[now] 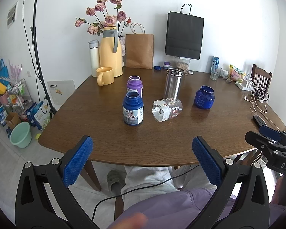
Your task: Flip cup upright
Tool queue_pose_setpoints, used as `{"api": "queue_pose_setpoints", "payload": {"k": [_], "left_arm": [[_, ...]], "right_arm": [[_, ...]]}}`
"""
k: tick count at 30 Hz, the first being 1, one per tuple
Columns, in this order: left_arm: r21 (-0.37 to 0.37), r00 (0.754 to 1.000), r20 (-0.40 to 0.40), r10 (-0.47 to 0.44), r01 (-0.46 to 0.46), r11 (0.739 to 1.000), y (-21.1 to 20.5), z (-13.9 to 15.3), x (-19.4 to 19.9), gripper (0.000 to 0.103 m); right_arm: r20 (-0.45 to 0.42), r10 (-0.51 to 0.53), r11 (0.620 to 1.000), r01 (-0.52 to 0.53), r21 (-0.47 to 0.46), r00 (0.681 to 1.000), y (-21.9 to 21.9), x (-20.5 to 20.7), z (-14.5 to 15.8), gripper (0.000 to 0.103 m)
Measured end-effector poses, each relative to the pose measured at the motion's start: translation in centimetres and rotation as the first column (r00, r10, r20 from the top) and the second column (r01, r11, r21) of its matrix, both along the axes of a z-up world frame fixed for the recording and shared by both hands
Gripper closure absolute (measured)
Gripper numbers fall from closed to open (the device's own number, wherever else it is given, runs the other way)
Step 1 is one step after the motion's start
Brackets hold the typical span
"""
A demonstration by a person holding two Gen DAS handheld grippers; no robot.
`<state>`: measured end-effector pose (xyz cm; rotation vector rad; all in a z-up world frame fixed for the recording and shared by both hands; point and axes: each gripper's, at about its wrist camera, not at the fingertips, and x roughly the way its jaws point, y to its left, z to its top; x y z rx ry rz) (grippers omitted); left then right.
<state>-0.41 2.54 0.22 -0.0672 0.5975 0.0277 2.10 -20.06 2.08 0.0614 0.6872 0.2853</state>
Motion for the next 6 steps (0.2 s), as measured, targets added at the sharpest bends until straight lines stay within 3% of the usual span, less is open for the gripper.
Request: {"api": "queue_pose_setpoints", "payload": {"k": [6], "left_arm": [[0.005,1.000,-0.008,0.003,-0.002,1.000,0.35,0.06,-0.09,0.000]], "right_arm": [[0.000,0.000,1.000,0.000,0.001,1.000,0.00,0.03,-0.02,0.022]]}}
